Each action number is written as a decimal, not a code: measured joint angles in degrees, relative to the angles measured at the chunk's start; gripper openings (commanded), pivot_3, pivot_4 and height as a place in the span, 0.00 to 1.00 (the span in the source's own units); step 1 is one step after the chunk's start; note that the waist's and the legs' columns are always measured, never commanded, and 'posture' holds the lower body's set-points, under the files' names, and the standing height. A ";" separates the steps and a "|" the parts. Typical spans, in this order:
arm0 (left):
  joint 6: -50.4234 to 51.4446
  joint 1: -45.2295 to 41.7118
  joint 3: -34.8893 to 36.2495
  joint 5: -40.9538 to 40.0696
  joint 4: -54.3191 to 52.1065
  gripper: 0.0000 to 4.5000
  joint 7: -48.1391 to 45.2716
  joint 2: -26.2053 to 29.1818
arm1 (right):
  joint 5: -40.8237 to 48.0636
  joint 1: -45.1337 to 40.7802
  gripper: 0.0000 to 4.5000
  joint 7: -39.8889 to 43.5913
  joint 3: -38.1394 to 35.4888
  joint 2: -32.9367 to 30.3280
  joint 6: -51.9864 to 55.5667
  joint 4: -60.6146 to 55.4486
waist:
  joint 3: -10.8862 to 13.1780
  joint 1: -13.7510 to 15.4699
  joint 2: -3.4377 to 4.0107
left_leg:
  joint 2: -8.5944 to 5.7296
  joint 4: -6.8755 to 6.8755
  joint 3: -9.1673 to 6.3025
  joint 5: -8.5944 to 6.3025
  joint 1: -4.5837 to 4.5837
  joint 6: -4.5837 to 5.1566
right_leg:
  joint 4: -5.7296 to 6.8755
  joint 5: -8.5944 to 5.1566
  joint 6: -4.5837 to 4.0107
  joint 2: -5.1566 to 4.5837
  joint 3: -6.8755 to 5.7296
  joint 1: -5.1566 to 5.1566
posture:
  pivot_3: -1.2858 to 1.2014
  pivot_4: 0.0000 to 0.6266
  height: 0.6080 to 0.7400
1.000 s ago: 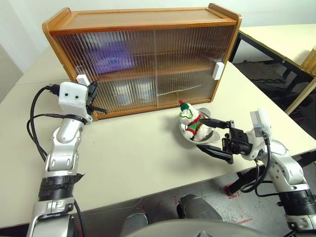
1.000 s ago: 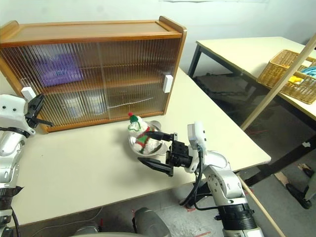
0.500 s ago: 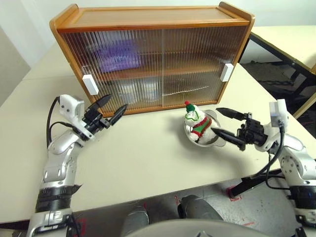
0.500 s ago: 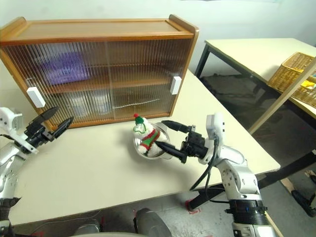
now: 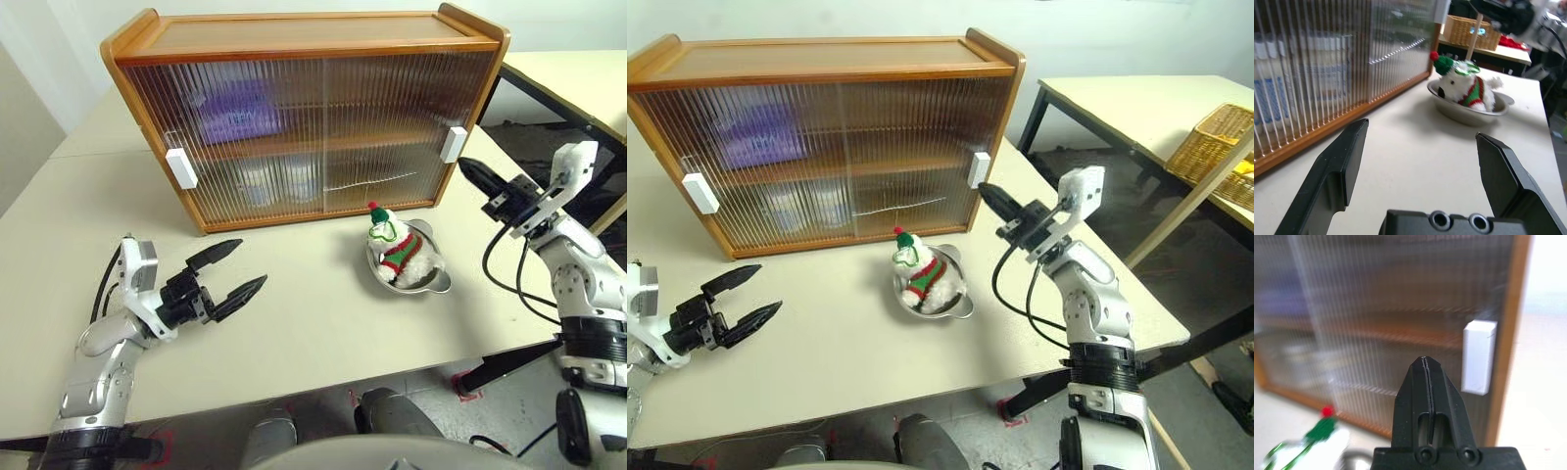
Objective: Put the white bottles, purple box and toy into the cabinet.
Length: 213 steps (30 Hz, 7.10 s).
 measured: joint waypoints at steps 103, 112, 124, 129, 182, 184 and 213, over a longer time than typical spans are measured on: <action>-3.83 -5.09 -2.40 -5.28 -1.19 1.00 0.58 -10.86 | 2.74 3.96 0.99 19.58 6.81 -13.96 30.84 -10.43 | 0.51 3.37 0.67 | 0.24 0.13 0.44 0.08 0.67 0.11 | -0.03 -0.15 0.68 0.38 0.08 0.60 | 0.46 0.04 1.00; -3.98 -5.48 -2.35 -5.08 -0.96 1.00 0.34 -10.69 | -3.26 0.72 0.99 18.36 14.12 -13.29 28.89 -8.09 | 0.49 3.67 0.70 | 0.30 -0.04 0.36 0.04 0.55 0.16 | -0.06 -0.18 0.48 0.26 0.05 0.46 | 0.47 0.02 1.00; -4.50 -5.45 -2.24 -5.07 -0.97 1.00 1.24 -11.24 | -10.33 -1.18 0.99 18.38 18.49 -12.81 25.31 -2.83 | 0.48 4.84 0.72 | 0.27 0.01 0.37 -0.06 0.59 0.25 | -0.05 -0.35 0.65 0.28 0.05 0.59 | 0.47 0.02 1.00; -4.50 -5.45 -2.36 -5.01 -0.97 1.00 1.04 -11.20 | -10.33 -1.31 0.77 18.50 19.83 -11.17 26.25 -3.07 | 0.48 4.85 0.73 | 0.27 0.10 0.37 -0.05 0.64 0.24 | -0.04 -0.31 0.69 0.28 0.05 0.63 | 0.47 0.02 1.00; -4.39 -7.30 -3.33 -4.73 -0.16 1.00 3.44 -10.80 | -17.67 -33.96 0.01 -5.31 5.59 2.24 -6.25 31.28 | 0.54 3.26 1.14 | 0.43 -0.07 0.25 -0.11 0.53 0.36 | -0.02 0.18 0.08 0.16 0.08 0.35 | 0.46 0.03 1.00; -4.39 -7.36 -3.93 -4.55 -0.19 1.00 3.67 -10.85 | -18.08 -34.31 0.01 -5.40 5.61 2.86 -7.24 32.42 | 0.54 2.95 1.14 | 0.44 -0.06 0.25 -0.11 0.54 0.35 | -0.02 0.21 0.06 0.16 0.09 0.35 | 0.46 0.03 1.00; -3.30 -7.17 -4.27 -3.82 -1.42 1.00 4.00 -10.61 | -19.39 -33.36 0.99 -1.48 6.09 3.37 -6.76 31.19 | 0.59 3.17 1.19 | 0.44 -0.12 0.26 -0.16 0.42 0.43 | -0.08 0.14 0.01 0.18 0.05 0.27 | 0.46 0.03 1.00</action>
